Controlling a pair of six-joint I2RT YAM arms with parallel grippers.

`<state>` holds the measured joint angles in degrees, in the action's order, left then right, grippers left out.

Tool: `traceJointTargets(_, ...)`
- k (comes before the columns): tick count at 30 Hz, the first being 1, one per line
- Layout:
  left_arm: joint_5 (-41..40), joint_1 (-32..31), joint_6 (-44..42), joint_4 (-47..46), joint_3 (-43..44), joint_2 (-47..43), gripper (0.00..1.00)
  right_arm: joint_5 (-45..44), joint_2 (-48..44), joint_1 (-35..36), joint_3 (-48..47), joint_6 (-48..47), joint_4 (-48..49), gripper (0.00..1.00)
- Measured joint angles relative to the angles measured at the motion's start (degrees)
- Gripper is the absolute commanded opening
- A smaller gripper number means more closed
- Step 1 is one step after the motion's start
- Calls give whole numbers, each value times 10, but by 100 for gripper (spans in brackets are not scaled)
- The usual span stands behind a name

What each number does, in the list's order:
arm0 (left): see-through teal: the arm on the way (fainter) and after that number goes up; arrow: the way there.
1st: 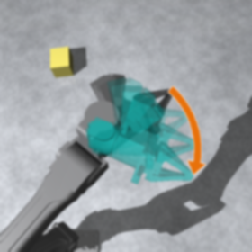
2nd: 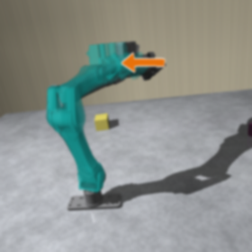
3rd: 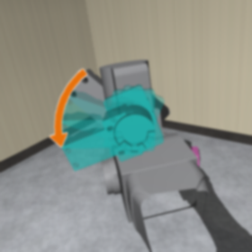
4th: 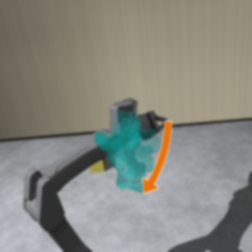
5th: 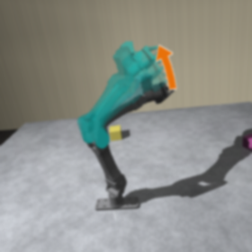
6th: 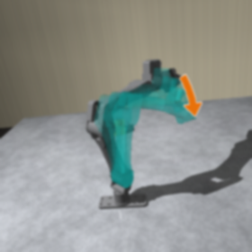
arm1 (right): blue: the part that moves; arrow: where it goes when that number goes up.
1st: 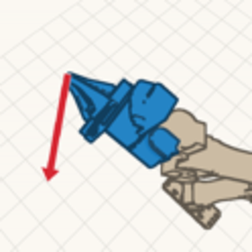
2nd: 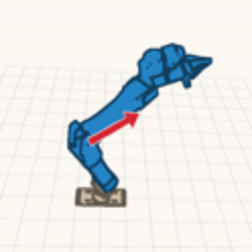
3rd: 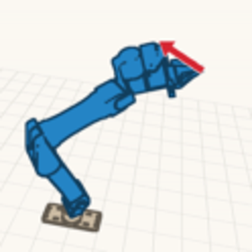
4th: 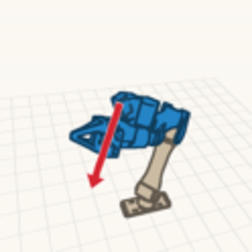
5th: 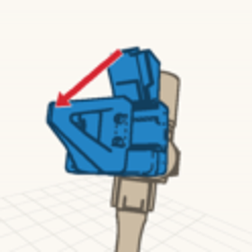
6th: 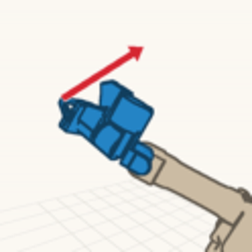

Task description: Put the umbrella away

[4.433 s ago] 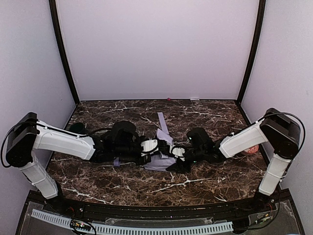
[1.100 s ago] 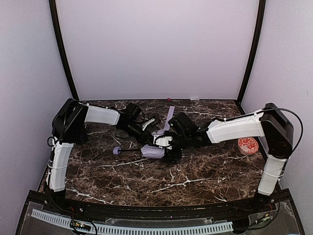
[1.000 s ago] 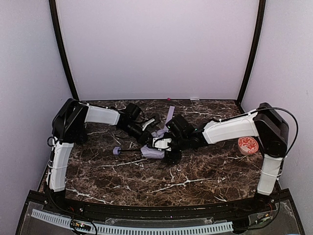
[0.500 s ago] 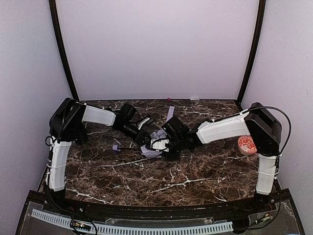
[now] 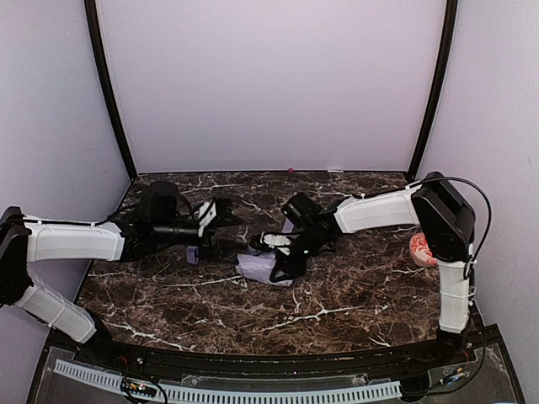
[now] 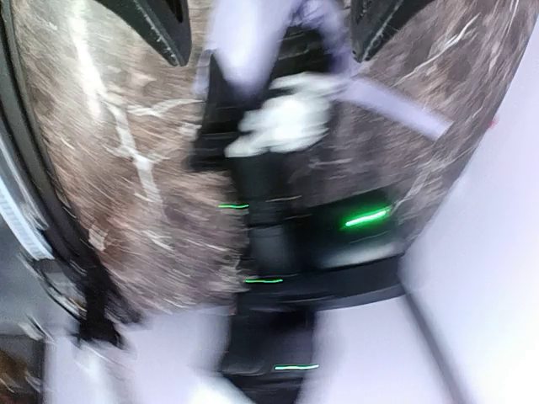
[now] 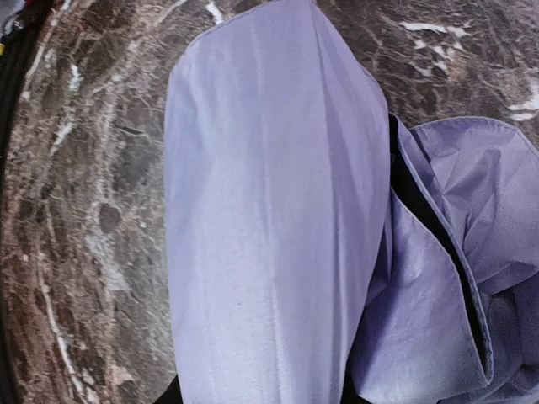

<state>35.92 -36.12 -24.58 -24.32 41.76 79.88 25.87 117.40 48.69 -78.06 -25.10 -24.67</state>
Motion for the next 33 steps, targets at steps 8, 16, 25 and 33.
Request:
traceJointTargets(8, -113, -126, -218, 175, -1, 46, 71, 161, 66, -15, -63, 21, -81, 29)
traceJointTargets(16, -210, -152, -288, 159, 7, 117, 69, 216, 90, -20, -84, 21, -129, 31)
traceJointTargets(25, -304, -179, -287, 163, 55, 179, 51, 239, 89, -35, -78, 35, -144, 47)
traceJointTargets(33, -308, -177, -246, 256, 180, 258, 41, 203, 47, -67, -50, 60, -139, 65)
